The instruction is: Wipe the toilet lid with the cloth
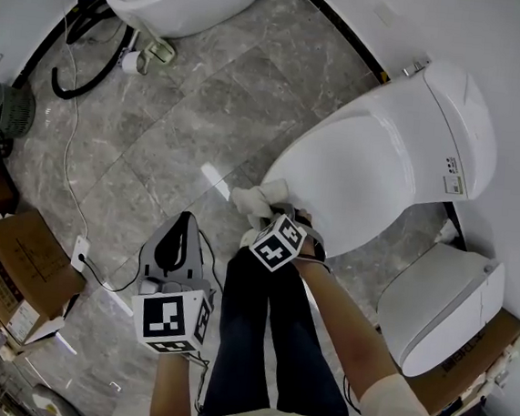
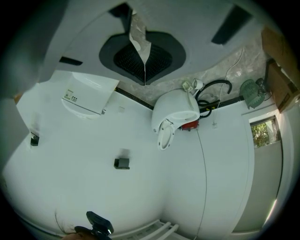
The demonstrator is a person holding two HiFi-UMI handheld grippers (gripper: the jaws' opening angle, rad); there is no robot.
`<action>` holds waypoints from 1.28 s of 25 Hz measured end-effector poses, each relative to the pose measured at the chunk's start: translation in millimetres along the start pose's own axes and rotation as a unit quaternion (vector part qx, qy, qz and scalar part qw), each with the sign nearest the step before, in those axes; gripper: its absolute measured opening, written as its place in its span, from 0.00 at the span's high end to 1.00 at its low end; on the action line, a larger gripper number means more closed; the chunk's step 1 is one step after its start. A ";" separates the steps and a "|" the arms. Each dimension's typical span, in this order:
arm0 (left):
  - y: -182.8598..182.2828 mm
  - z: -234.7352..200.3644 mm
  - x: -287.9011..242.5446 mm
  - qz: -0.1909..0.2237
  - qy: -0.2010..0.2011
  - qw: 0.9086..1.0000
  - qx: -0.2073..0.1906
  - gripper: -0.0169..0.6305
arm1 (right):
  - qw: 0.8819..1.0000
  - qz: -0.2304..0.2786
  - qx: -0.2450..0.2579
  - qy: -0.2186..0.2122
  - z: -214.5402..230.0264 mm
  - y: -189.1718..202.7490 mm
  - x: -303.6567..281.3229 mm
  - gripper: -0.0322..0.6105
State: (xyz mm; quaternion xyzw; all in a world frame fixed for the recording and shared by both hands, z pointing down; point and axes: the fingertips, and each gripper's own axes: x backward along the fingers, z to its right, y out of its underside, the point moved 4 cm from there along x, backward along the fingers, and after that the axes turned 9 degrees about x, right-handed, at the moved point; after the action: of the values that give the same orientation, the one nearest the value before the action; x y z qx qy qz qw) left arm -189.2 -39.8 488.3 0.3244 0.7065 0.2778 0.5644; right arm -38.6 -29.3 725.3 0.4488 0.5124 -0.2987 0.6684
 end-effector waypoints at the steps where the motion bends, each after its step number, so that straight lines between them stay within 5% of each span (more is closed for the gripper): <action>1: 0.4 1.3 -0.6 -0.002 0.001 1.000 -0.002 0.96 | 1.000 -0.001 0.008 -0.008 -3.4 2.3 0.2 0.80; 16: -2.8 29.4 -12.8 -0.012 0.020 0.999 -0.025 0.96 | 0.998 0.009 0.036 -0.056 2.8 55.7 20.4 0.80; 32: -7.4 71.8 -34.0 -0.024 0.041 0.998 -0.050 0.96 | 0.999 0.031 -0.009 -0.024 88.7 126.1 56.5 0.81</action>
State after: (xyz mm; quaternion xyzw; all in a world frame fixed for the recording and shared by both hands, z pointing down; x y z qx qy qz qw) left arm -114.9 -68.8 488.7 0.2672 0.7218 0.3122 0.5569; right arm 123.4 -53.5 715.0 0.4512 0.4847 -0.2844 0.6933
